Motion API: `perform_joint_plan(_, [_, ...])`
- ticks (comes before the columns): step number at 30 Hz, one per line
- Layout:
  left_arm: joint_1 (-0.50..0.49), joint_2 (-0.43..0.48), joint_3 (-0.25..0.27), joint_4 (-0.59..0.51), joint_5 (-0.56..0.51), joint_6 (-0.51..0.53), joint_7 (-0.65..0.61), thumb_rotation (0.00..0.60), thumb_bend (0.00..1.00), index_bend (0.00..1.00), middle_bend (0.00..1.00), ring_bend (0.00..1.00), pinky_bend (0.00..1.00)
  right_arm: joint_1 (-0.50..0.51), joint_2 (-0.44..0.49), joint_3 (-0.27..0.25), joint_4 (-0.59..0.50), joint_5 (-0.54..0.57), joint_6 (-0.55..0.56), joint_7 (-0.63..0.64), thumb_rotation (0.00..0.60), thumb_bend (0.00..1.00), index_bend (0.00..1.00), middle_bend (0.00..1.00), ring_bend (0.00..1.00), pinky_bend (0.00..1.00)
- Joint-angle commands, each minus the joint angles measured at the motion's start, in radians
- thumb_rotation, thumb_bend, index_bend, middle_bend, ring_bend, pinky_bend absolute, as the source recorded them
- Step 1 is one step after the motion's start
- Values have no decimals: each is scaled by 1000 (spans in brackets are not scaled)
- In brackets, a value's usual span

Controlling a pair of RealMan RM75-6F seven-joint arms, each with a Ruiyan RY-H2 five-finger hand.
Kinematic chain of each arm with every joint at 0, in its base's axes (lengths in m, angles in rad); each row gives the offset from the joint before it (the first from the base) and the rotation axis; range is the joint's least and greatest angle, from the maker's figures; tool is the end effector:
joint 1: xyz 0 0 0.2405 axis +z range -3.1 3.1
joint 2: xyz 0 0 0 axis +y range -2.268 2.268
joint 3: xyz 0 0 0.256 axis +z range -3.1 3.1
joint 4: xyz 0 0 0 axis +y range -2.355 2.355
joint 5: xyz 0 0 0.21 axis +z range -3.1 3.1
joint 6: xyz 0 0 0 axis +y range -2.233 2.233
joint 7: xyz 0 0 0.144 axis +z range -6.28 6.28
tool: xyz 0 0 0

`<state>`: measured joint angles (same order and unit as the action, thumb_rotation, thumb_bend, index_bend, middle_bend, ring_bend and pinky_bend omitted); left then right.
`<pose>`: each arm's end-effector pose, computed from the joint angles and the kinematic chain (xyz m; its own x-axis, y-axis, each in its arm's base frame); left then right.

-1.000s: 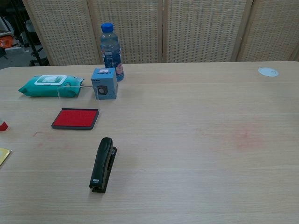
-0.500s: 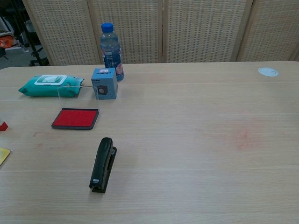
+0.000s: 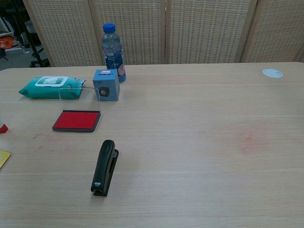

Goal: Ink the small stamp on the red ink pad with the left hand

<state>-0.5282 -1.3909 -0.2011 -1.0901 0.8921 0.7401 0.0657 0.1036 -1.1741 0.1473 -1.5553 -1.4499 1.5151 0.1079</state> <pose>-0.3609 0.3547 0.0938 0.3169 0.3305 0.8890 0.8787 0.2505 -0.4063 -0.3107 -0.2064 0.1681 0.2795 0.1341 0.9508 -0.9598 0.0118 0.2805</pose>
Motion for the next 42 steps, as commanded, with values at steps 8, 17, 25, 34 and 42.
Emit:
perform_joint_plan(8, [-20, -51, 10, 70, -25, -33, 22, 600, 301, 489, 1000, 1000, 950, 1, -2, 2, 4, 7, -3, 0, 600, 0, 0, 0, 0, 0])
perform_joint_plan(17, [-28, -76, 5, 100, -28, -41, 17, 600, 305, 524, 1000, 1000, 950, 1, 0, 4, 8, 13, -8, 6, 600, 0, 0, 0, 0, 0])
perform_joint_plan(25, [-28, -79, 7, 99, -34, -26, 41, 600, 321, 571, 1000, 1000, 950, 2, -1, 4, 10, 16, -12, 7, 600, 0, 0, 0, 0, 0])
perform_joint_plan(34, [-27, -72, 5, 83, -49, -12, 64, 600, 380, 602, 1000, 1000, 950, 3, 0, 4, 11, 20, -18, 13, 600, 0, 0, 0, 0, 0])
perform_joint_plan(42, [-1, 18, -6, -83, 78, 50, -31, 600, 408, 619, 1000, 1000, 950, 3, 3, 5, 9, 22, -21, 20, 600, 0, 0, 0, 0, 0])
